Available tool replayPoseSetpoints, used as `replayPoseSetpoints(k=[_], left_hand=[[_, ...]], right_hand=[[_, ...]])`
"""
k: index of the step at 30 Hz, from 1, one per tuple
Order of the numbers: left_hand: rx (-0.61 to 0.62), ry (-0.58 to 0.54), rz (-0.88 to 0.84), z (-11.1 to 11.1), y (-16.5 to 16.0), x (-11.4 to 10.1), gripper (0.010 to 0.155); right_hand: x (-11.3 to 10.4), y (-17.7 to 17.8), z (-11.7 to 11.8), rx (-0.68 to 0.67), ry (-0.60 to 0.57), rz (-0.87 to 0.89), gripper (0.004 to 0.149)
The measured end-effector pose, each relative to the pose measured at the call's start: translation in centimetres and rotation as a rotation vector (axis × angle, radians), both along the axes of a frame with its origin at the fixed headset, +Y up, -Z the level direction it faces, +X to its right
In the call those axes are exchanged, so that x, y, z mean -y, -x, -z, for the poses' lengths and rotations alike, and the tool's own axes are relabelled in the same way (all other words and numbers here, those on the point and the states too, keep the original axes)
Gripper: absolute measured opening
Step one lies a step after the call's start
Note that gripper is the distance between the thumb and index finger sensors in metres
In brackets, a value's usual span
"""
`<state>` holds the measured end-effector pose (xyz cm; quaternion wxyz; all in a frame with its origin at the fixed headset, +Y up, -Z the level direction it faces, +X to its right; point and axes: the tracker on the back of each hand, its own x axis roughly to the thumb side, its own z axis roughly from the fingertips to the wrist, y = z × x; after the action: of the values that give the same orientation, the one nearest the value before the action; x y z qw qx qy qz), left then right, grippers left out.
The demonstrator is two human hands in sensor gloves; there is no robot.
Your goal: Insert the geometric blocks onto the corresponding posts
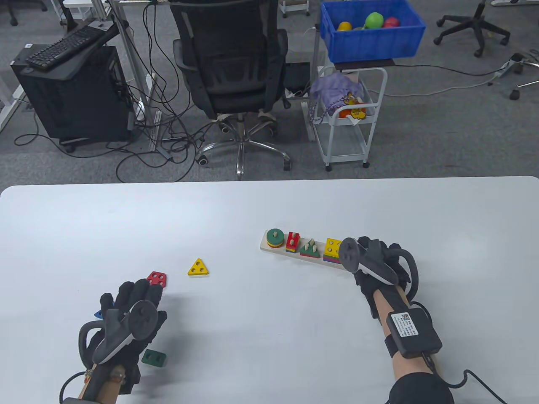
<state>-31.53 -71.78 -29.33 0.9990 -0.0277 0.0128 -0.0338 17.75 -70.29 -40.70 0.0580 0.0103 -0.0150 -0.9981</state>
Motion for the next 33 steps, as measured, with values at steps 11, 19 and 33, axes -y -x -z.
replayPoseSetpoints(k=[11,19,33], left_hand=[[-0.026,0.031,-0.055,0.1,0.8,0.2,0.066],[-0.013,0.052,-0.048,0.1,0.6,0.4,0.067],[0.098,0.079,-0.079,-1.0,-1.3,-1.2,0.070]], right_hand=[[1.8,-0.3,2.3,0.075,0.024,0.000,0.065],[2.4,-0.7,2.5,0.083,0.068,0.075,0.070],[0.2,2.4,-6.0,-0.176,0.008,0.220,0.065]])
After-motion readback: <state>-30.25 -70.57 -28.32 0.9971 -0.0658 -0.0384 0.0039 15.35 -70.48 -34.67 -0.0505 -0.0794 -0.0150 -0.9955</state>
